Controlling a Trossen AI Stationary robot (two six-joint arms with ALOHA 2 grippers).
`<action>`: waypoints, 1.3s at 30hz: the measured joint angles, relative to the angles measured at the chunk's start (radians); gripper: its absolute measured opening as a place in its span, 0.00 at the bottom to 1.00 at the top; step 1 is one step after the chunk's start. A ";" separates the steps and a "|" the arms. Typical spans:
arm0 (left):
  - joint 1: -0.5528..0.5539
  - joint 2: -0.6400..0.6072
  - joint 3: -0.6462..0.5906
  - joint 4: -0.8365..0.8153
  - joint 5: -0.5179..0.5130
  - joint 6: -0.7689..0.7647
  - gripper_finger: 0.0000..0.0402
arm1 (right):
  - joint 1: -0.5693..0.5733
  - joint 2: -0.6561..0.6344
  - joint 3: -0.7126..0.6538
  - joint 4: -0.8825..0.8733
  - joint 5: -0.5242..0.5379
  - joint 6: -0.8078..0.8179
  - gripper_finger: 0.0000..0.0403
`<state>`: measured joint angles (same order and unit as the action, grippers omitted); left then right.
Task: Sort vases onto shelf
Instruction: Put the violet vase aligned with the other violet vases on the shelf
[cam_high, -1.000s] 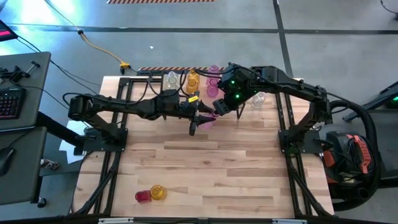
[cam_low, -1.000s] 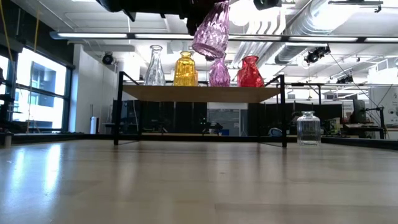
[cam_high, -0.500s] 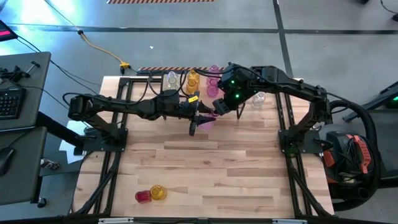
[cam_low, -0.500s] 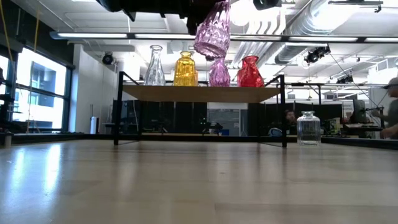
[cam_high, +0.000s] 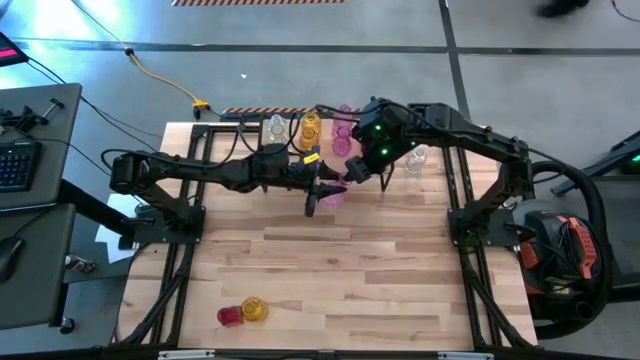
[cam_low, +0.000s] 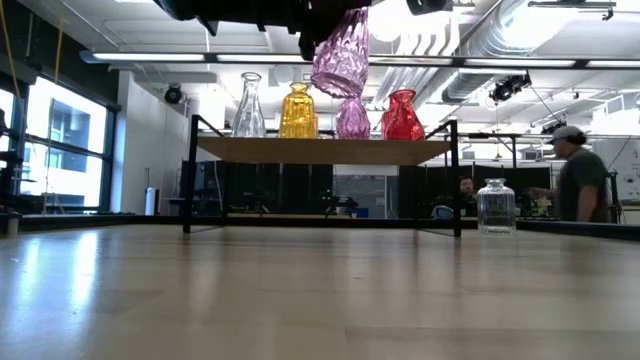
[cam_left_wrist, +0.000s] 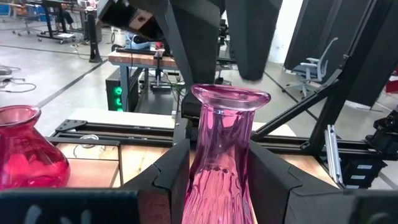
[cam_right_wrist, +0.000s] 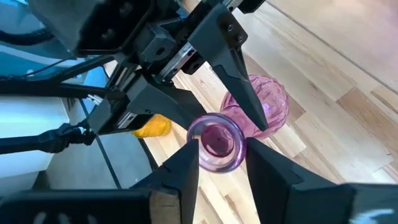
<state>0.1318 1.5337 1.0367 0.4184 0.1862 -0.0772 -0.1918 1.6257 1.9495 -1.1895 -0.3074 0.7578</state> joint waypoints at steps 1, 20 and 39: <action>0.000 0.000 0.000 0.000 0.000 0.000 0.30 | -0.006 -0.006 0.000 -0.001 0.000 0.000 0.28; 0.025 0.000 -0.040 0.175 -0.252 -0.090 0.30 | -0.078 -0.163 0.000 -0.003 0.010 -0.140 0.28; -0.060 0.171 -0.138 0.641 -0.468 -0.030 0.30 | -0.078 -0.169 0.001 -0.034 0.010 -0.295 0.28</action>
<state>0.0719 1.7049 0.8983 1.0592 -0.2822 -0.1070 -0.2695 1.4567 1.9503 -1.2232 -0.2977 0.4625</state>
